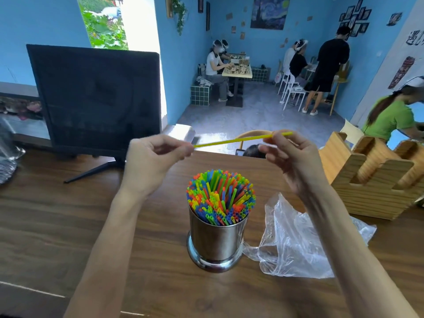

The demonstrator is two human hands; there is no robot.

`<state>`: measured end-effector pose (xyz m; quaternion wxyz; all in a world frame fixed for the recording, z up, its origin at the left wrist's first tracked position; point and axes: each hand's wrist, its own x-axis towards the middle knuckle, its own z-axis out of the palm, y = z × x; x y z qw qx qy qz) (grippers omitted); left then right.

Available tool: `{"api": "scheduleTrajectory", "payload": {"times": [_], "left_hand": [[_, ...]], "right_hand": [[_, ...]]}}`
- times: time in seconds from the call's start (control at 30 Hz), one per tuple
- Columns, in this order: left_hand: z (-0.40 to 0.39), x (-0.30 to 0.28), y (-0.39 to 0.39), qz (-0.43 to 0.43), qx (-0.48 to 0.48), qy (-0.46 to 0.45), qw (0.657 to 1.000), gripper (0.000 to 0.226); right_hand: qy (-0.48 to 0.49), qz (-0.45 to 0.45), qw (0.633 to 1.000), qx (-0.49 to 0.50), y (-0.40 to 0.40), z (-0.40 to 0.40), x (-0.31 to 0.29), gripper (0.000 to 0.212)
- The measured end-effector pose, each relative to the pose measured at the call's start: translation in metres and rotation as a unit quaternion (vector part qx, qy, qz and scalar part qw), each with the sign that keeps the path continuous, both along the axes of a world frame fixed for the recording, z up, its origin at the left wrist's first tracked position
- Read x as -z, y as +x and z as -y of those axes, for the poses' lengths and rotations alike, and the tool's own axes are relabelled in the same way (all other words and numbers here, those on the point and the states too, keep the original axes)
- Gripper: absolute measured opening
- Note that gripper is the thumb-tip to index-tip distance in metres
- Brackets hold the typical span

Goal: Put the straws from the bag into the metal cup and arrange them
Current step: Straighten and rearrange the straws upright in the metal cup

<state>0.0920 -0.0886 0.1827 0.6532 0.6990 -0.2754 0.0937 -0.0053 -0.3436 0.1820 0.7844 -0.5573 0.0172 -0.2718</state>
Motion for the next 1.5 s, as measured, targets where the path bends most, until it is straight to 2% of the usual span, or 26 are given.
{"api": "scheduleTrajectory", "payload": {"times": [0.1,0.17,0.27,0.33,0.4,0.43,0.5,0.57,0.63,0.73,0.8,1.07,1.33,1.5], "left_hand": [[0.007,0.017,-0.002,-0.003,0.061,0.124,0.990,0.008],[0.012,0.026,0.001,0.014,0.074,0.209,0.975,0.006],[0.019,0.033,0.004,0.015,0.087,0.273,0.958,0.005],[0.021,0.034,0.002,0.011,0.087,0.282,0.955,0.006],[0.024,0.035,0.002,0.013,0.064,0.247,0.967,0.007],[0.026,0.035,0.002,0.010,0.051,0.220,0.974,0.006],[0.030,0.033,0.000,0.018,0.035,0.202,0.979,0.009],[0.035,0.031,0.000,0.040,0.042,0.233,0.971,0.016],[0.039,0.026,0.002,0.063,0.060,0.289,0.953,0.024],[0.045,0.022,0.006,0.087,0.081,0.415,0.902,0.039],[0.047,0.021,0.007,0.087,0.076,0.444,0.888,0.041],[0.047,0.016,0.007,0.099,0.072,0.369,0.921,0.015],[0.039,-0.001,-0.002,0.116,0.089,0.284,0.948,0.017],[0.036,-0.017,-0.007,0.122,0.098,0.216,0.964,0.016]], "right_hand": [[-0.009,0.049,0.998,0.040,0.004,-0.004,-0.008,0.009],[-0.082,0.073,0.990,0.091,0.006,-0.009,-0.014,0.017],[-0.219,0.110,0.960,0.138,0.008,-0.017,-0.016,0.036],[-0.288,0.089,0.946,0.118,0.010,-0.026,-0.009,0.033],[-0.375,0.036,0.922,0.091,0.015,-0.032,0.008,0.018],[-0.441,0.008,0.894,0.079,0.018,-0.032,0.018,0.009],[-0.538,-0.037,0.842,0.032,0.022,-0.031,0.035,0.011],[-0.532,-0.072,0.843,-0.008,0.023,-0.027,0.039,0.013],[-0.495,-0.073,0.866,-0.006,0.022,-0.021,0.037,0.012],[-0.410,-0.067,0.910,0.010,0.022,-0.017,0.033,0.012],[-0.356,-0.078,0.931,0.006,0.020,-0.016,0.031,0.016],[-0.304,-0.099,0.947,0.021,0.013,-0.008,0.039,0.025],[-0.318,-0.080,0.945,0.002,0.011,-0.013,0.034,0.019],[-0.347,-0.063,0.933,-0.075,0.014,-0.029,0.027,0.022]]}}
